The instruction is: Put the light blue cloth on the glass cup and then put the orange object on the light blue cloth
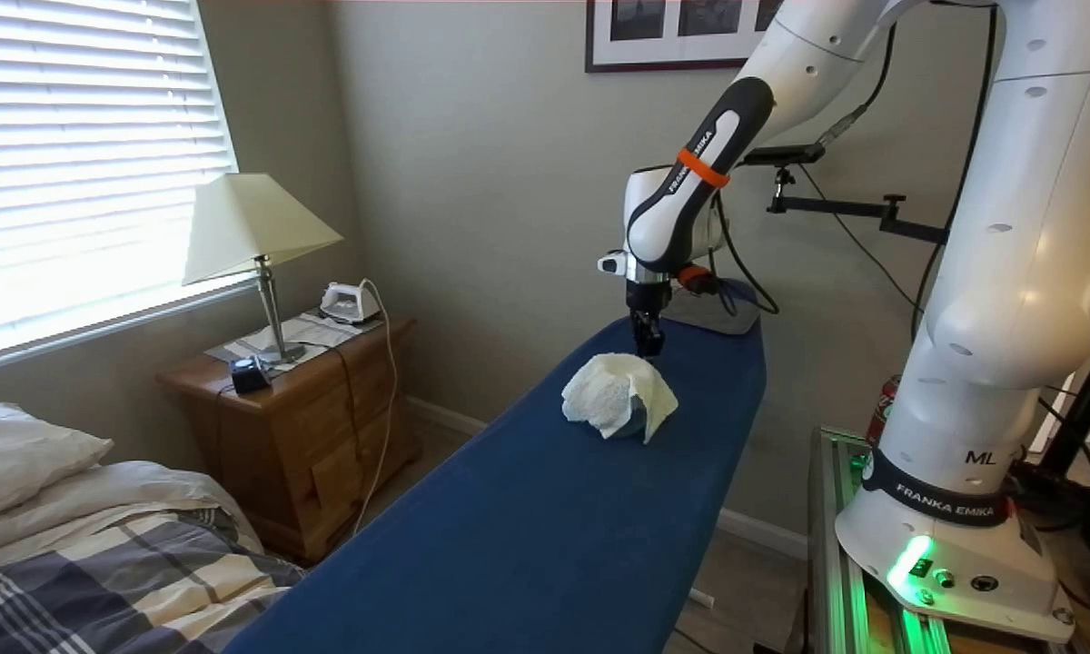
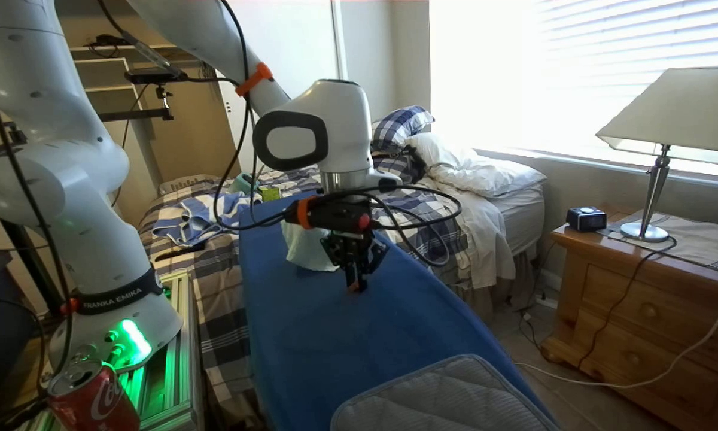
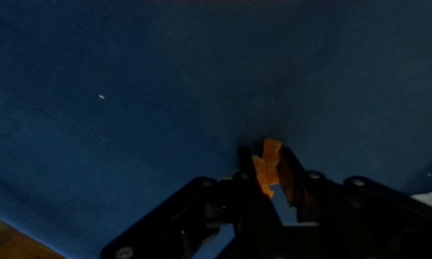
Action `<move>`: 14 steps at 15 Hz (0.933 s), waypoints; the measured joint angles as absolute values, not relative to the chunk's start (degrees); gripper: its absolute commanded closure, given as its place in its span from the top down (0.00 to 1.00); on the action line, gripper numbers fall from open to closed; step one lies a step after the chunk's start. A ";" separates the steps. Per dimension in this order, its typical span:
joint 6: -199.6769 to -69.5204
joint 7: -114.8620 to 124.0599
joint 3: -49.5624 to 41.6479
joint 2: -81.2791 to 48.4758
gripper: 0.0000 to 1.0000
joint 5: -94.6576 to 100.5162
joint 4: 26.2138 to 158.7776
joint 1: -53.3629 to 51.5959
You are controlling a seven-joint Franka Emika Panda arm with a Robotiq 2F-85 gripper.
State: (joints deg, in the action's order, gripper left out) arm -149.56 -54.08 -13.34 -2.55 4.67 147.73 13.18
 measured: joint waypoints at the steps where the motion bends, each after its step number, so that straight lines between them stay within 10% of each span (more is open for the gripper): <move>1: -149.56 -54.08 -13.24 -2.50 0.23 4.67 147.72 13.17; 14: -149.22 -54.22 -11.59 0.92 0.21 4.67 148.16 12.16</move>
